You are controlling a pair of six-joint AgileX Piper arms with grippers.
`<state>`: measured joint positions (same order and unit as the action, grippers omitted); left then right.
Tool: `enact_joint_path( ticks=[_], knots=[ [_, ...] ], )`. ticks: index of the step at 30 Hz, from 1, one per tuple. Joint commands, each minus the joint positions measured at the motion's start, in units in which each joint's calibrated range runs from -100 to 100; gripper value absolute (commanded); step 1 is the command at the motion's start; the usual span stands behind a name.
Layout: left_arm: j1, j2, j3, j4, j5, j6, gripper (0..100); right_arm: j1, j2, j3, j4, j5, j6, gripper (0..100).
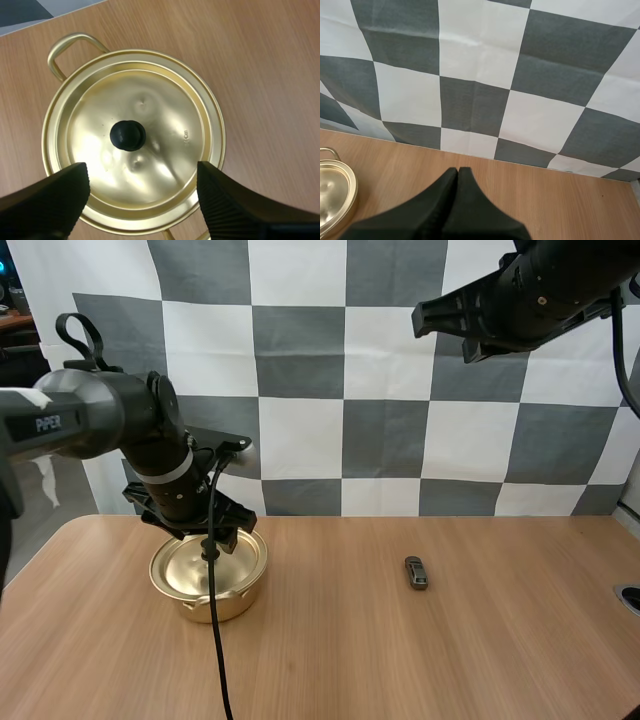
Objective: Open the pot, put the car inside, and close it
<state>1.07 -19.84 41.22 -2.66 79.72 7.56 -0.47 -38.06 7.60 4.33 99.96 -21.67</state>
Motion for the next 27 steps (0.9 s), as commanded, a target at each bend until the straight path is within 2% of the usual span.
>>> enact_joint_path(
  ticks=[1,27],
  knots=[
    [0.02,1.41,0.01,0.43,-0.94,0.01,100,0.06,0.02,0.05,0.05,0.04,0.07,0],
    [0.02,12.87,0.01,1.05,-12.41,0.45,100,0.06,0.02,0.05,0.03,0.04,-0.78,0]
  ],
)
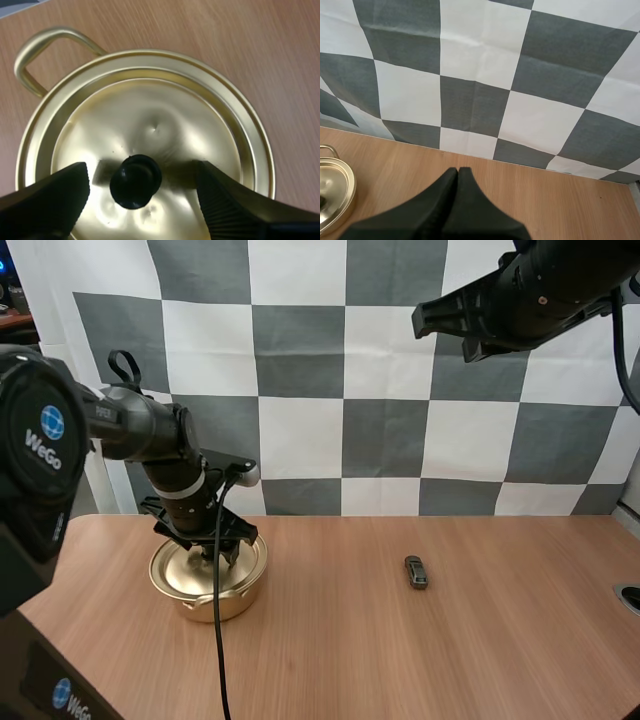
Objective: Open the pot, put the car inside, and close it
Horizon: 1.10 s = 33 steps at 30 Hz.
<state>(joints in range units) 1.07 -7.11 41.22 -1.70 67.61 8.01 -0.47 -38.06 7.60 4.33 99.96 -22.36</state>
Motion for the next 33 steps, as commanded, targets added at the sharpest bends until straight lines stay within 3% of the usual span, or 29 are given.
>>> enact_joint_path(
  ticks=[1,10,12,13,14,15,33],
  knots=[
    [0.02,0.15,0.01,0.09,-0.51,0.17,100,0.06,0.02,0.05,0.03,0.04,-0.09,0],
    [0.02,0.15,0.01,0.09,-0.64,1.48,99,0.06,0.02,0.05,0.81,0.04,-0.10,0],
    [0.02,0.15,0.01,0.09,-0.64,-0.33,55,0.06,0.02,0.05,0.97,0.04,-0.10,0],
    [0.02,0.15,0.01,0.09,-0.64,-2.09,25,0.06,0.02,0.05,0.97,0.04,-0.10,0],
    [0.02,0.15,0.01,0.22,-0.64,-3.07,4,0.06,0.02,0.05,0.97,0.04,-0.10,0],
    [0.02,0.15,0.01,0.21,-0.64,-3.23,1,0.06,0.02,0.05,0.97,0.04,-0.10,0],
    [0.02,-3.74,-3.93,0.21,0.62,-3.43,1,0.06,0.02,0.05,0.97,0.04,-0.10,0]
  ],
)
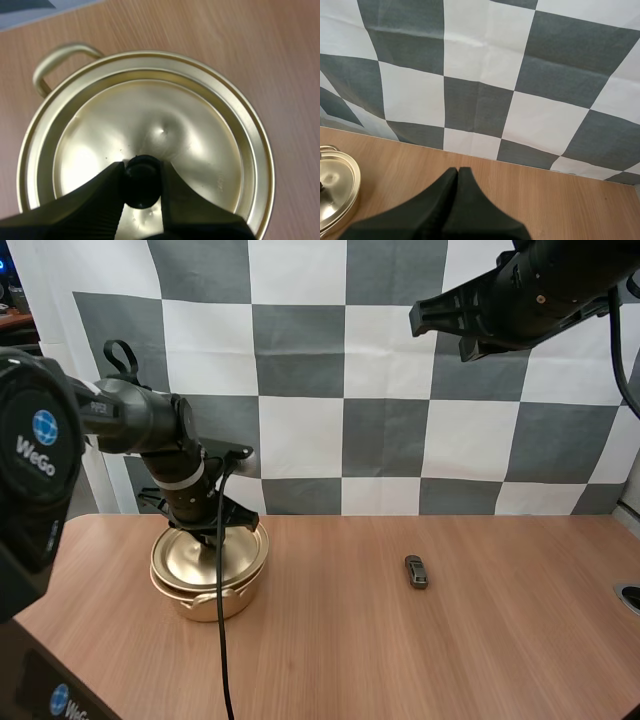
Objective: Open the pot, put the car inside, and close it
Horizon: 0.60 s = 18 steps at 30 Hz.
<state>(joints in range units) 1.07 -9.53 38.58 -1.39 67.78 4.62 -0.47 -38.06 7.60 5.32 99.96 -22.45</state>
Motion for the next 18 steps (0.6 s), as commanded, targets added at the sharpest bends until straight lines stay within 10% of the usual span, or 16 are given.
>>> enact_joint_path(
  ticks=[1,18],
  knots=[
    [0.02,-2.72,-2.37,-0.10,1.16,-0.04,1,0.06,0.02,0.05,-0.01,0.04,0.09,0],
    [0.02,-40.96,-30.07,-8.02,32.22,-0.04,0,0.06,0.25,13.63,-0.01,-1.51,-0.12,0]
  ],
)
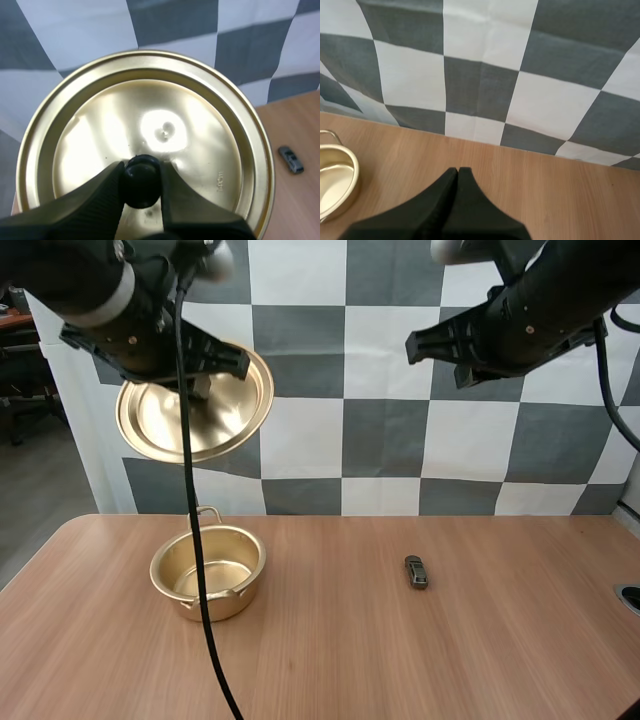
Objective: Open the pot, put the car inside, and close it
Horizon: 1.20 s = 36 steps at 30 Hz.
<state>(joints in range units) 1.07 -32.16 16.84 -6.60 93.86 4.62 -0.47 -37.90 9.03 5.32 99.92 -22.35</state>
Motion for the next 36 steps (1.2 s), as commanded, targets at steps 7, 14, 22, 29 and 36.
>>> enact_joint_path(
  ticks=[7,14,22,29,36],
  knots=[
    [0.02,-32.16,-11.09,-4.71,6.14,-0.04,0,0.06,4.80,25.64,-0.92,-13.97,-0.29,0],
    [0.02,-37.65,-11.09,-3.11,6.14,-0.04,0,0.06,16.15,27.63,-1.53,-22.06,-0.29,0],
    [0.02,-38.46,-11.09,-1.36,6.14,-0.04,0,0.06,26.12,27.63,-6.46,-23.75,-0.29,0],
    [0.02,-38.46,-11.09,-1.26,6.14,-0.04,0,0.68,33.34,27.63,-5.64,-20.57,-0.72,60],
    [0.02,-38.46,-11.09,-1.26,6.14,-0.04,0,2.89,34.76,27.32,-6.02,-24.61,-1.66,100]
  ],
)
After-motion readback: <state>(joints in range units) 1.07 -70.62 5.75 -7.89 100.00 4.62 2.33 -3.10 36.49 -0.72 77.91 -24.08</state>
